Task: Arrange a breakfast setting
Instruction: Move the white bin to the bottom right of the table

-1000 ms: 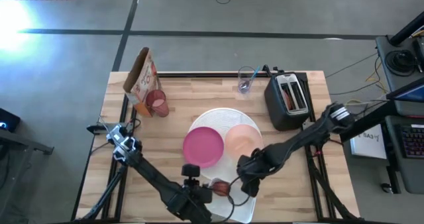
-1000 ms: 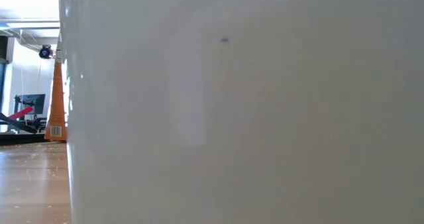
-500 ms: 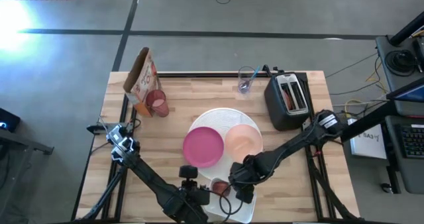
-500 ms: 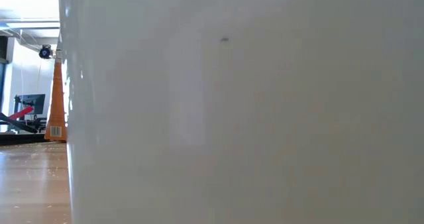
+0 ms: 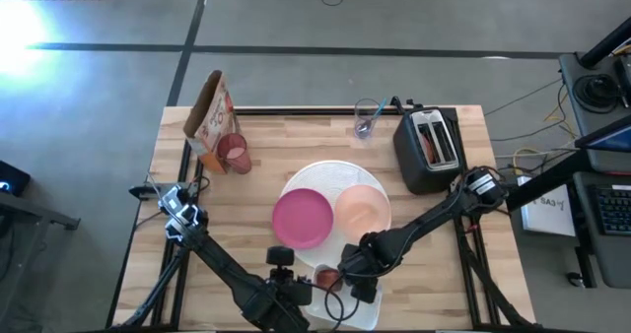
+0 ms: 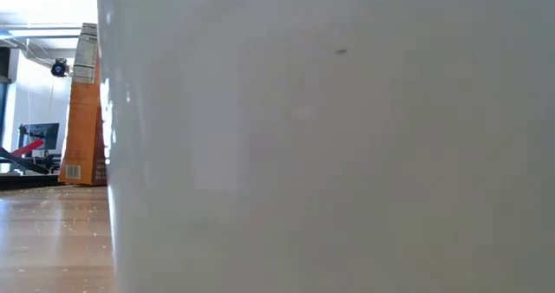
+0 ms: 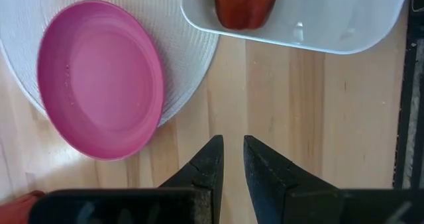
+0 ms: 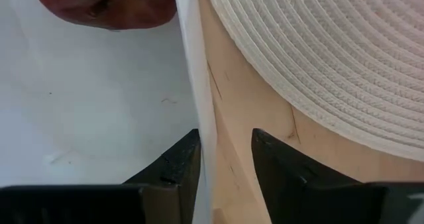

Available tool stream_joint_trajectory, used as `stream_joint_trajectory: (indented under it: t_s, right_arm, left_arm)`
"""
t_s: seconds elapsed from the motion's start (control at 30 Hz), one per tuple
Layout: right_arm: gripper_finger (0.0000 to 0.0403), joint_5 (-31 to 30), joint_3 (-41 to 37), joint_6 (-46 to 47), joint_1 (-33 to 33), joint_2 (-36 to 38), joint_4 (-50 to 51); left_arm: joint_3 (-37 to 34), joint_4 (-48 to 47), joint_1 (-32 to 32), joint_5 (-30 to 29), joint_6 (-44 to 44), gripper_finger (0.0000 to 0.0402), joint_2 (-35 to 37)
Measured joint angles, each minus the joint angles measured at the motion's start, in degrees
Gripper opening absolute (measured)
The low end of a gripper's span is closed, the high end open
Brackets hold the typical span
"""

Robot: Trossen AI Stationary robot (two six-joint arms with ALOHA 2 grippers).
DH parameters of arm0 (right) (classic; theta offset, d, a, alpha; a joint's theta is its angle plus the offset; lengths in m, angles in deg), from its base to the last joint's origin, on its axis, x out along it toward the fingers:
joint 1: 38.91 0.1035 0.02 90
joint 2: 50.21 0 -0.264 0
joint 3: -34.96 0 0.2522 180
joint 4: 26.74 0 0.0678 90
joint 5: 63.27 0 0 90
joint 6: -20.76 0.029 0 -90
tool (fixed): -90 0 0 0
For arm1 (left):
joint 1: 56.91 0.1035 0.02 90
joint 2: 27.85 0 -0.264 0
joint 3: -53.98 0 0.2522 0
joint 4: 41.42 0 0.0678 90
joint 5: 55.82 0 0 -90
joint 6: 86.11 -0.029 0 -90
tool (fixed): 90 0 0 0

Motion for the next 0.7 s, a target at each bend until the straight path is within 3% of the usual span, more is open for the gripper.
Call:
stream_joint_trajectory:
  t_s: [0.7]
  right_arm:
    - [0.001,7.3,0.0,3.4,4.2,0.0,0.9]
  left_arm:
    - [-1.5,0.0,-0.1,-2.3,-0.3,0.0043,0.0]
